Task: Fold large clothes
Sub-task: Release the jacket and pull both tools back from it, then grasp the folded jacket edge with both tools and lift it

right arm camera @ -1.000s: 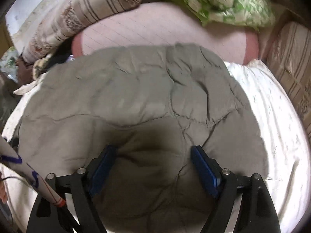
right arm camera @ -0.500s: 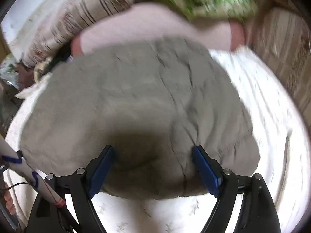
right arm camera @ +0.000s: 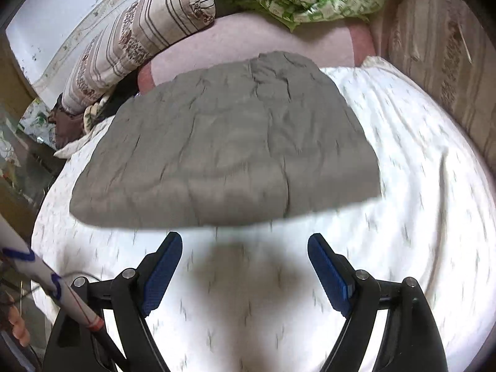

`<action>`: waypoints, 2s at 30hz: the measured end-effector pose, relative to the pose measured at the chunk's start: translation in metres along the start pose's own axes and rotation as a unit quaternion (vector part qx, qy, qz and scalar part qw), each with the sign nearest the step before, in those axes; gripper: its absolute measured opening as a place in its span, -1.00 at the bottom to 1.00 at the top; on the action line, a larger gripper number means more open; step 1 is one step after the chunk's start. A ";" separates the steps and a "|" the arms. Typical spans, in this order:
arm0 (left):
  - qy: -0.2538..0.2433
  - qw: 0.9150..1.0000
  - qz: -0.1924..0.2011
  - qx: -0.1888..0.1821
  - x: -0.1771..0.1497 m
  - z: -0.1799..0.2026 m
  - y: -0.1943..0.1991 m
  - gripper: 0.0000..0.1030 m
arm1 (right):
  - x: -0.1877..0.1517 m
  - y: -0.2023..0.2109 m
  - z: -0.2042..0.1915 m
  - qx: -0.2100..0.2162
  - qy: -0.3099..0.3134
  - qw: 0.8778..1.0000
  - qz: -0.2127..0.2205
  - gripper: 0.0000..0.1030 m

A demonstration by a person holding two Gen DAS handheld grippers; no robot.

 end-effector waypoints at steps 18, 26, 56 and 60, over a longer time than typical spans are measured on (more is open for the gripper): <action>-0.046 0.999 0.003 0.014 -0.068 0.014 0.073 0.73 | -0.076 0.055 -0.010 0.016 0.008 1.000 0.015 0.69; -0.054 0.999 0.005 -0.001 -0.078 0.016 0.089 0.73 | -0.083 0.077 -0.002 0.009 0.002 0.999 0.031 0.69; 0.083 0.970 -0.104 -0.204 0.056 -0.002 -0.207 0.73 | 0.062 -0.114 0.107 0.108 -0.230 0.967 -0.019 0.97; 0.055 0.970 -0.145 -0.188 0.060 0.022 -0.239 0.74 | 0.066 -0.124 0.106 0.119 -0.215 0.969 -0.012 0.83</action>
Point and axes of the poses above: each gripper's, at about its wrist camera, not at the fingertips, and y roughly against the way its jaws point, z to its right, x to its top, the point moved 3 cm from there along -y, roughly the way its jaws point, and after that the axes turned 6 degrees about -x, right-handed, at the moved point
